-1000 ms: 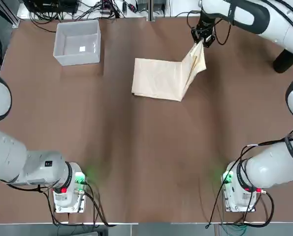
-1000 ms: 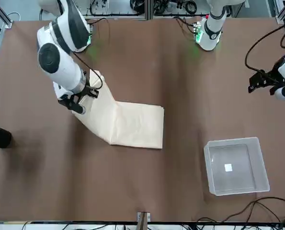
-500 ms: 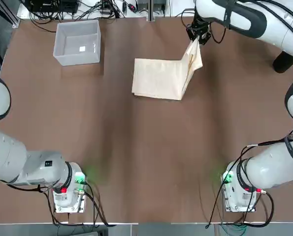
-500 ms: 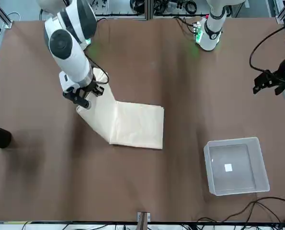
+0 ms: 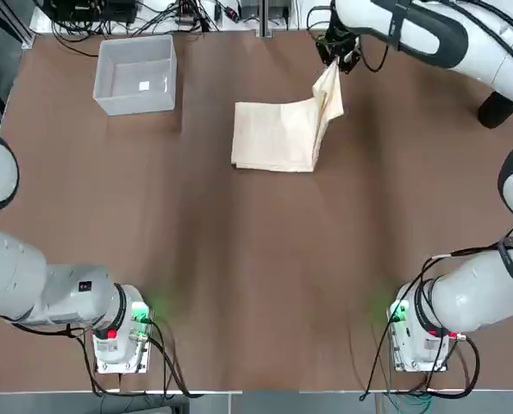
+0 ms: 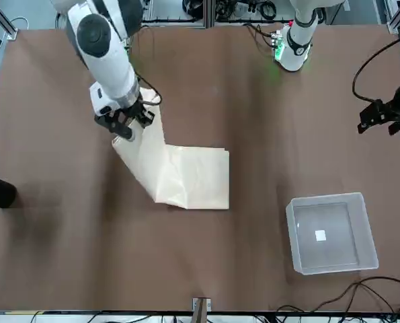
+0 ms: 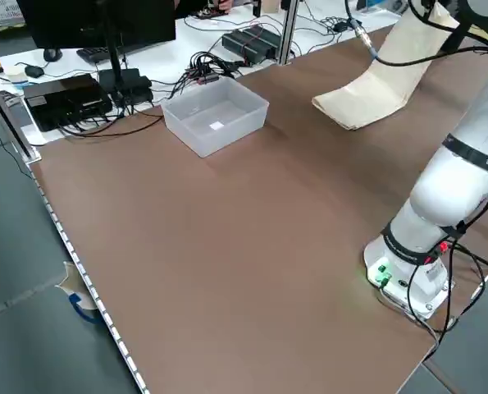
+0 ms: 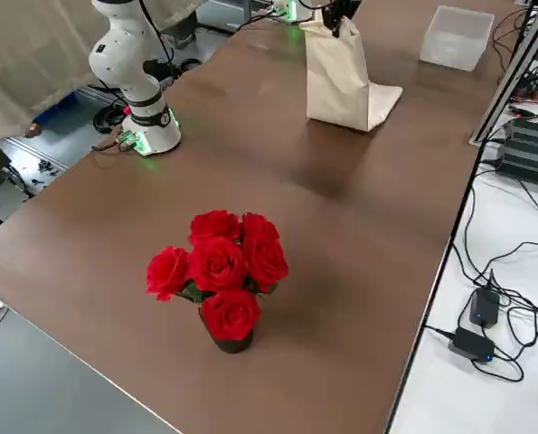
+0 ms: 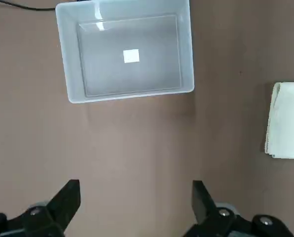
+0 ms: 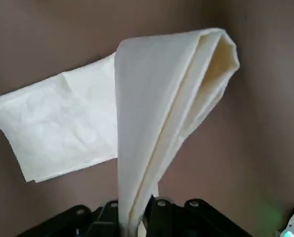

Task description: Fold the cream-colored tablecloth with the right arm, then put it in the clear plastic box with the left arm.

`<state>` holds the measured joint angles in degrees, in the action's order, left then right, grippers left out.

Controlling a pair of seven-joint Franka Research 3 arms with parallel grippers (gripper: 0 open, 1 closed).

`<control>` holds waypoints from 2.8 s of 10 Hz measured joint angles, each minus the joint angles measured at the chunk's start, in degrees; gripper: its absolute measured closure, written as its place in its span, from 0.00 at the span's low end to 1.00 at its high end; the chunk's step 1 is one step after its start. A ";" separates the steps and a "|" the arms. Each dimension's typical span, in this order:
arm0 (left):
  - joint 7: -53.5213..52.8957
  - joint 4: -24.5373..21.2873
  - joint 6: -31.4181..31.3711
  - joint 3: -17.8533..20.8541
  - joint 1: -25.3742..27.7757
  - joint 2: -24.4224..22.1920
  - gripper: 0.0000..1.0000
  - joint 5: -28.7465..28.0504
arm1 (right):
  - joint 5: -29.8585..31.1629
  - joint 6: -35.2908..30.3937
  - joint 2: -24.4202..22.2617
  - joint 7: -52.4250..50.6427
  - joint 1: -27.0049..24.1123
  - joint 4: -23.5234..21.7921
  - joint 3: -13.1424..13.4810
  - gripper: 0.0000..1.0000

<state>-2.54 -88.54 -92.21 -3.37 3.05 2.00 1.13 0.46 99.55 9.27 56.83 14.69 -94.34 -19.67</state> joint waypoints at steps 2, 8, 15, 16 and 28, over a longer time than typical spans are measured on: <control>0.00 -0.03 -0.02 0.00 0.02 0.07 0.00 0.00 | 1.35 0.77 0.51 1.13 0.06 -0.12 -1.45 0.92; 0.00 -0.05 -0.32 0.00 0.04 0.29 0.00 0.00 | 6.55 6.13 7.12 1.39 0.07 -0.46 -3.08 0.92; 0.00 -0.05 -0.40 0.00 0.05 0.39 0.00 0.00 | 9.25 7.88 9.93 5.34 4.26 -0.47 -3.60 0.92; 0.00 -0.05 -0.42 0.00 0.05 0.39 0.00 0.00 | 9.40 8.52 10.24 6.03 4.81 -0.46 -3.60 0.92; 0.00 -0.06 -0.45 0.00 0.05 0.40 0.00 0.00 | 12.17 17.31 16.86 14.25 9.26 -0.33 -3.60 0.92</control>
<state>-2.54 -88.59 -92.65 -3.36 3.09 2.40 1.13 12.63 116.86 26.13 71.08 23.95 -94.66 -23.27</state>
